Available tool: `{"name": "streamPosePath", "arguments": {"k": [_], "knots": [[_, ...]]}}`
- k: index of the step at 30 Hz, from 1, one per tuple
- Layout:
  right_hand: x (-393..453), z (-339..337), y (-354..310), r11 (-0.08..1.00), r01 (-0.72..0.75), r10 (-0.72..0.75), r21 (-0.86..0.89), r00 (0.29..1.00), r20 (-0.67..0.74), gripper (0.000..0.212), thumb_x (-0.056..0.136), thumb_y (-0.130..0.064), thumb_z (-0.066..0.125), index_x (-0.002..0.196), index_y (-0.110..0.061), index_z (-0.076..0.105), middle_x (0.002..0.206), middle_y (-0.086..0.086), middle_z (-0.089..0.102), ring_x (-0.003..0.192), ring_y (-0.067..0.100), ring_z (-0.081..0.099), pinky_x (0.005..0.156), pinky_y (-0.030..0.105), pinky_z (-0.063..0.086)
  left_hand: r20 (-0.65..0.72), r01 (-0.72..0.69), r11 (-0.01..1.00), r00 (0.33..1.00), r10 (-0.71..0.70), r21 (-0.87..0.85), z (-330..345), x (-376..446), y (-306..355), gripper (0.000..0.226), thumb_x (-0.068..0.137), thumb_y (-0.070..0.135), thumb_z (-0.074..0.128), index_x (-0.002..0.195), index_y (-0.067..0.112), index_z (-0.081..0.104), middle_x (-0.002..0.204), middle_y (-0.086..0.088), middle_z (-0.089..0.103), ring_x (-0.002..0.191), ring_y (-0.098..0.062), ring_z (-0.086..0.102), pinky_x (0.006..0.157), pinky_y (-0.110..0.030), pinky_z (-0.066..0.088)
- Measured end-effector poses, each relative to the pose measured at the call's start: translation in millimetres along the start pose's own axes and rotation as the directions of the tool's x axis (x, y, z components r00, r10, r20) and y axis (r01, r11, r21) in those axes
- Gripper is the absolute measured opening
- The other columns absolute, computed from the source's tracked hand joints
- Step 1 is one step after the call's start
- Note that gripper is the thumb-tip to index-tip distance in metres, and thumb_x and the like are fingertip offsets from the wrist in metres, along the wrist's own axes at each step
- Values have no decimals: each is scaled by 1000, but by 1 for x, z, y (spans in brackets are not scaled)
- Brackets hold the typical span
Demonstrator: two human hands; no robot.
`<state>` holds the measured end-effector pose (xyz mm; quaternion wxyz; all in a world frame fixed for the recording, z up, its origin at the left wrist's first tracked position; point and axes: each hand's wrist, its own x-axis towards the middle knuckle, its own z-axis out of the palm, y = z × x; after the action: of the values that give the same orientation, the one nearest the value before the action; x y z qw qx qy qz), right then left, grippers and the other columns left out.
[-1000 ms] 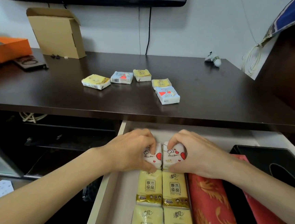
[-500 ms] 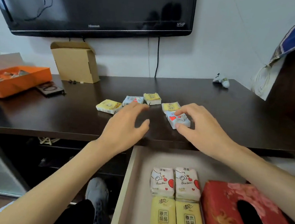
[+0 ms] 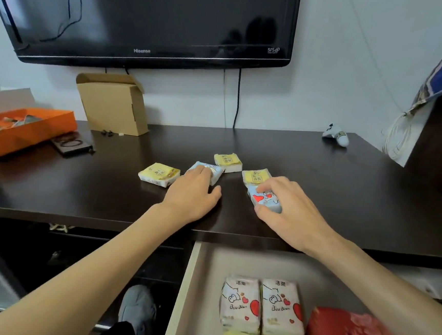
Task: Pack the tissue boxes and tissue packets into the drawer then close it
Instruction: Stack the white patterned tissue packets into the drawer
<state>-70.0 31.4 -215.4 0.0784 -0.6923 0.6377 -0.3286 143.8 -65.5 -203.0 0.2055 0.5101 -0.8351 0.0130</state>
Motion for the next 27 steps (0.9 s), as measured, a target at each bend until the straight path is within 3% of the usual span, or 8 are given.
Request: {"name": "streamPosePath", "arguments": {"k": [4,7,11,15,17,21,27], "knots": [[-1,-1,-3,1000,4,-4,-19,1000,15,39,90,-37,61,129,-30,58,134,-16,50,121,9,43,88,42,49,-66,-100,994,993,98,-39,-14,-34,9,29,94,37,54,107,12,64,108,-1,65,99,-20,59,79,-36,49],[-1,-1,-4,999,12,-11,-41,999,30,47,87,-41,59,132,-30,57,138,-14,50,123,9,42,85,37,42,-83,-101,988,992,92,-116,-29,-46,12,26,94,39,56,95,16,68,98,3,67,92,-16,62,75,-34,50],[-1,-3,-6,999,18,-16,-40,998,55,58,82,-42,56,138,-27,57,142,-11,50,124,11,39,91,40,46,-71,-114,970,992,101,-215,-34,-50,10,28,92,37,62,73,18,68,93,6,68,92,-12,63,79,-38,52],[0,-4,-4,999,31,-32,8,997,69,53,87,-35,65,139,-28,58,142,-9,51,124,8,34,95,39,45,-84,-73,958,995,52,-278,-29,-48,9,32,85,40,74,62,22,60,116,7,61,112,-11,55,86,-31,47],[0,-3,-2,998,37,-41,49,996,79,50,88,-28,70,137,-28,59,139,-9,53,125,8,33,96,36,43,-47,-6,958,999,-8,-287,-27,-44,10,32,81,44,77,64,21,62,128,6,57,122,-12,50,84,-26,40],[1,-4,0,988,32,-46,152,995,92,41,86,-23,77,124,-32,62,133,-10,53,129,11,31,98,32,39,139,102,924,989,-54,-370,-33,-38,11,31,79,40,80,64,19,64,113,4,67,111,-15,61,68,-20,42],[0,-7,0,970,-6,-43,243,979,197,42,83,-24,81,117,-38,61,128,-12,51,121,9,43,85,14,39,260,78,919,965,27,-387,-41,-49,6,27,74,33,83,59,20,66,102,10,70,109,-8,58,89,-37,53]]}}
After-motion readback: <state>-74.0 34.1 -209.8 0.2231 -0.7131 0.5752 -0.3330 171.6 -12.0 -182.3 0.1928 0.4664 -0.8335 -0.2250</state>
